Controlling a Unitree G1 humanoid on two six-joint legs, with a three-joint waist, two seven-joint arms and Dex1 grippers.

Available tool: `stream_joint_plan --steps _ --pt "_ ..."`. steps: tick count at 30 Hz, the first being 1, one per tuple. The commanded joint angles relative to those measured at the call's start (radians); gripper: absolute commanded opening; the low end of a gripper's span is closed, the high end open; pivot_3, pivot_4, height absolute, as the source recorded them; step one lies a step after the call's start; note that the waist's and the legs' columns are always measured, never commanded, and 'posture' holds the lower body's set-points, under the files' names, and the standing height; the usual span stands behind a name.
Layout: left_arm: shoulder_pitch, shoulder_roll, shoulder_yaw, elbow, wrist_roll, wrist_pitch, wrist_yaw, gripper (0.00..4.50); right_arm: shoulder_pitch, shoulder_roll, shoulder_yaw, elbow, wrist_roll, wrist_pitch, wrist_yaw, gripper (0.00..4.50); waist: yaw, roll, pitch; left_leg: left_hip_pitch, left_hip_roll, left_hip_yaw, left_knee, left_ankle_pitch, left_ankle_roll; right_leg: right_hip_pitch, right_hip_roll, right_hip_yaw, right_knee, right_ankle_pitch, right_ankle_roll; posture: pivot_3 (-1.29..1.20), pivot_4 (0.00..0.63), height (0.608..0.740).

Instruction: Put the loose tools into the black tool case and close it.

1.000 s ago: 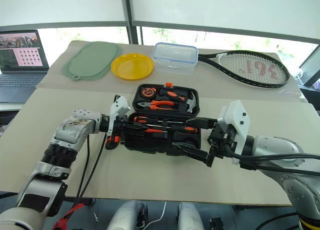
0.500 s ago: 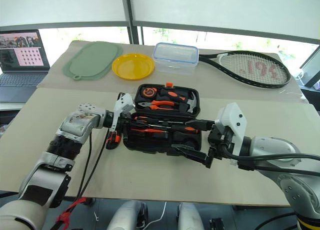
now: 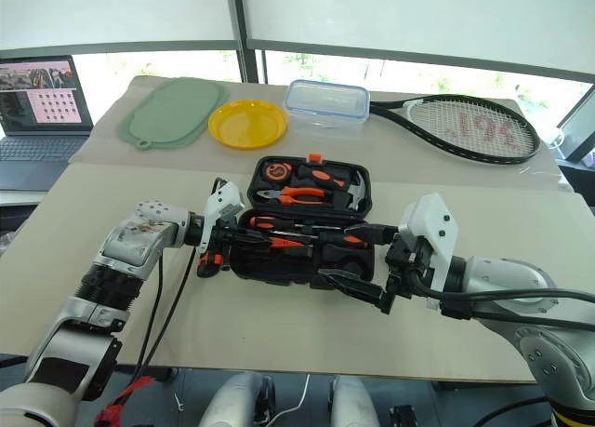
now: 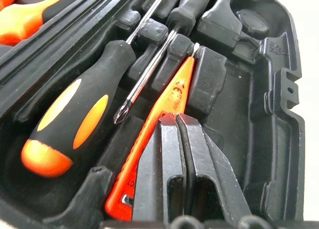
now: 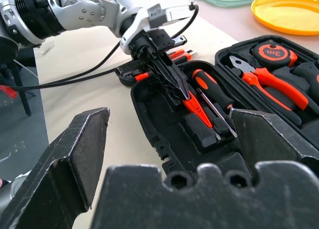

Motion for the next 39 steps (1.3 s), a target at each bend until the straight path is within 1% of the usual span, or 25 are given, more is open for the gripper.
stream_joint_plan --steps 1,4,7,9,13,16,19,20,22,23,25,26,29,31,35,37,39 --pt "0.001 -0.012 0.038 0.002 -0.016 -0.01 0.033 0.08 -0.02 0.0 -0.02 -0.011 0.006 -0.021 0.006 4.5 0.0 0.0 0.0 0.0 0.0 0.0 0.0 0.0 0.0 0.0 0.0 0.0 0.0 0.0 0.0 0.0 0.15 0.738" --pt "0.007 -0.011 0.073 -0.046 -0.061 0.003 0.015 0.08 -0.027 0.0 -0.015 -0.005 0.0 -0.02 0.012 4.5 -0.001 0.0 0.0 -0.001 0.0 0.0 0.0 0.0 0.0 -0.001 0.0 0.0 0.0 0.0 0.0 0.0 0.15 0.738" --pt "0.019 0.012 0.117 -0.104 -0.106 0.042 0.016 0.08 -0.035 -0.001 -0.008 0.0 -0.008 -0.022 0.018 4.5 -0.001 0.0 0.0 -0.001 0.0 0.0 0.0 0.0 0.0 -0.001 0.0 0.0 0.0 0.0 0.0 0.0 0.15 0.738" --pt "0.043 0.048 0.167 -0.166 -0.142 0.091 0.033 0.08 -0.04 -0.007 -0.006 0.006 -0.015 -0.025 0.03 4.5 -0.001 0.0 0.0 -0.001 0.0 0.0 0.0 0.0 0.0 -0.001 0.0 0.0 0.0 0.0 0.0 0.0 0.15 0.738" --pt "0.142 0.141 0.321 -0.308 -0.221 0.208 0.106 0.08 -0.075 -0.022 0.01 0.048 -0.051 -0.045 0.085 4.5 -0.013 0.0 0.0 -0.001 0.001 0.0 -0.001 0.0 0.0 -0.002 0.0 0.0 0.0 0.0 0.0 0.0 0.15 0.738" --pt "0.289 0.214 0.501 -0.398 -0.25 0.299 0.198 0.85 -0.14 -0.017 0.047 0.112 -0.086 -0.059 0.131 4.5 -0.023 0.0 0.0 0.0 0.001 0.0 -0.001 0.0 0.0 -0.002 0.0 0.0 0.0 0.0 0.0 0.0 0.15 0.738" --pt "0.49 0.266 0.656 -0.491 -0.247 0.345 0.26 1.96 -0.207 -0.004 0.081 0.167 -0.1 -0.065 0.176 4.5 -0.03 0.0 0.0 0.001 0.002 0.001 -0.004 0.0 0.0 -0.002 0.0 0.001 0.0 0.0 0.0 0.0 0.15 0.738" --pt "0.548 0.276 0.695 -0.512 -0.243 0.348 0.274 2.45 -0.223 -0.003 0.091 0.179 -0.106 -0.069 0.193 4.5 -0.028 0.0 0.0 0.001 0.002 0.001 -0.004 0.0 -0.001 -0.003 0.0 0.001 -0.001 0.0 0.0 0.0 0.15 0.738" --pt "0.654 0.291 0.765 -0.541 -0.233 0.361 0.302 3.21 -0.252 -0.002 0.113 0.205 -0.125 -0.079 0.23 4.5 -0.019 -0.001 0.001 0.001 0.002 0.002 -0.005 0.0 -0.001 -0.003 -0.001 0.001 -0.001 0.0 0.0 0.0 0.15 0.738" --pt "0.69 0.295 0.788 -0.553 -0.229 0.363 0.314 3.52 -0.263 -0.001 0.122 0.216 -0.137 -0.085 0.245 4.5 -0.016 -0.001 0.001 0.001 0.001 0.001 -0.005 0.001 -0.001 -0.003 -0.002 -0.001 -0.001 0.0 0.0 0.0 0.15 0.738" --pt "0.745 0.303 0.82 -0.588 -0.236 0.379 0.334 4.33 -0.283 0.003 0.142 0.237 -0.156 -0.095 0.275 4.5 -0.006 -0.001 0.001 0.001 0.001 0.001 -0.005 0.001 -0.001 -0.002 -0.003 -0.001 -0.001 0.0 -0.001 0.0 0.15 0.738" --pt "0.754 0.308 0.826 -0.61 -0.247 0.396 0.345 4.47 -0.293 0.006 0.152 0.246 -0.166 -0.099 0.289 4.5 -0.001 -0.001 0.001 0.001 0.001 0.001 -0.005 0.001 -0.001 -0.002 -0.003 -0.001 -0.001 0.0 -0.001 0.0 0.15 0.738" --pt "0.736 0.324 0.814 -0.663 -0.282 0.459 0.375 4.47 -0.312 0.017 0.173 0.263 -0.187 -0.106 0.311 4.5 0.008 -0.001 0.001 0.001 0.001 0.0 -0.005 0.002 -0.002 -0.002 -0.005 -0.003 -0.002 0.001 -0.002 0.0 0.15 0.738" --pt "0.673 0.346 0.763 -0.696 -0.304 0.516 0.402 4.47 -0.314 0.025 0.181 0.262 -0.196 -0.108 0.316 4.5 0.007 -0.001 0.001 0.001 0.001 0.001 -0.005 0.002 -0.002 -0.002 -0.005 -0.003 -0.001 0.001 -0.002 0.0 0.15 0.738" --pt "0.414 0.41 0.533 -0.719 -0.327 0.818 0.504 4.47 -0.285 0.039 0.176 0.226 -0.198 -0.107 0.316 4.5 0.011 -0.001 0.001 0.001 0.0 -0.001 -0.005 0.003 -0.003 -0.002 -0.003 -0.003 0.0 0.001 -0.003 0.0 0.15 0.738" --pt "0.275 0.395 0.414 -0.672 -0.306 0.935 0.563 4.47 -0.261 0.049 0.179 0.204 -0.22 -0.122 0.303 4.5 0.004 -0.001 0.0 0.002 -0.001 0.001 -0.006 0.002 -0.003 -0.001 -0.002 -0.001 -0.001 0.002 -0.002 0.0 0.15 0.738" --pt "0.183 0.37 0.341 -0.627 -0.288 1.005 0.605 4.47 -0.238 0.058 0.182 0.185 -0.237 -0.131 0.288 4.5 0.0 -0.001 0.001 0.002 -0.001 0.001 -0.007 0.002 -0.003 -0.002 -0.001 -0.001 -0.001 0.002 -0.002 0.0 0.15 0.738"
